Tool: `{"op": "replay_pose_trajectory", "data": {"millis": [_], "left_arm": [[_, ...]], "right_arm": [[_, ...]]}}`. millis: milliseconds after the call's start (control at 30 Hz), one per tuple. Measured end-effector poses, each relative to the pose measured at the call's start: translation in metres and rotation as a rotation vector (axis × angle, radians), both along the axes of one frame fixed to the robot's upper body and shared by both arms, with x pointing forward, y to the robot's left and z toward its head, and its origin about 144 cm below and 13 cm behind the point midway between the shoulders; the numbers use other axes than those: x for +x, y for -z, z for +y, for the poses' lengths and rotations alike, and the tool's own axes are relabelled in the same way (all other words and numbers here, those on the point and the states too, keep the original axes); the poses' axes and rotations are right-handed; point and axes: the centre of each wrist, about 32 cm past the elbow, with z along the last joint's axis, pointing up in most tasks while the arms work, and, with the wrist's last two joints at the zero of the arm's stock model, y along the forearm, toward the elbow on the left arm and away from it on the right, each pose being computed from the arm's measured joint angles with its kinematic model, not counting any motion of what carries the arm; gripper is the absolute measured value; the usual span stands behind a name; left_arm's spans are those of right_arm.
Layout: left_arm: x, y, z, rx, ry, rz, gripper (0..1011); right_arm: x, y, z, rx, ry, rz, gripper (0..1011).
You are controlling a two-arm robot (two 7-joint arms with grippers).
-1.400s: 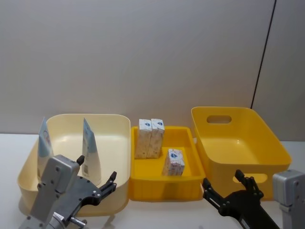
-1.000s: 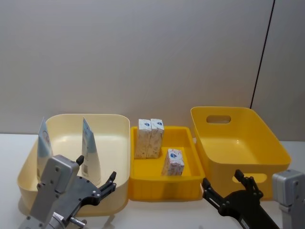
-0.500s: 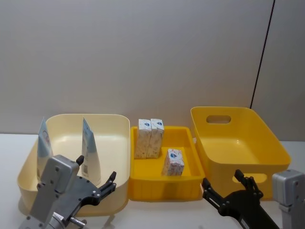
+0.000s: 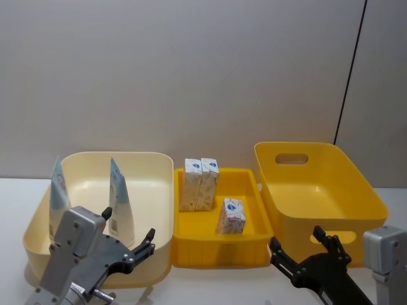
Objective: Bimanual collaborative sorting of washing and personal care products
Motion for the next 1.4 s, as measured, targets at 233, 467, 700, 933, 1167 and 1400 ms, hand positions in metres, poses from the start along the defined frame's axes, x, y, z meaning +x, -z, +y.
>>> {"op": "replay_pose_trajectory", "data": {"millis": [233,467,700,933,1167,1400], "left_arm": [[0.000,0.000,0.000,0.000,0.000,0.000,1003],[0.000,0.000,0.000,0.000,0.000,0.000,1003],[0.000,0.000,0.000,0.000,0.000,0.000,1003],[0.000,0.000,0.000,0.000,0.000,0.000,1003],[0.000,0.000,0.000,0.000,0.000,0.000,1003],[0.000,0.000,0.000,0.000,0.000,0.000,1003]], "right_arm": [[0.000,0.000,0.000,0.000,0.000,0.000,1001],[0.000,0.000,0.000,0.000,0.000,0.000,1001],[0.000,0.000,0.000,0.000,0.000,0.000,1001],[0.001,-0.005,0.002,-0.008,-0.007,0.012,1001],[0.003,-0.021,0.008,-0.028,-0.024,0.060,1001],[0.008,-0.041,0.014,-0.045,-0.031,0.139,1001]]}}
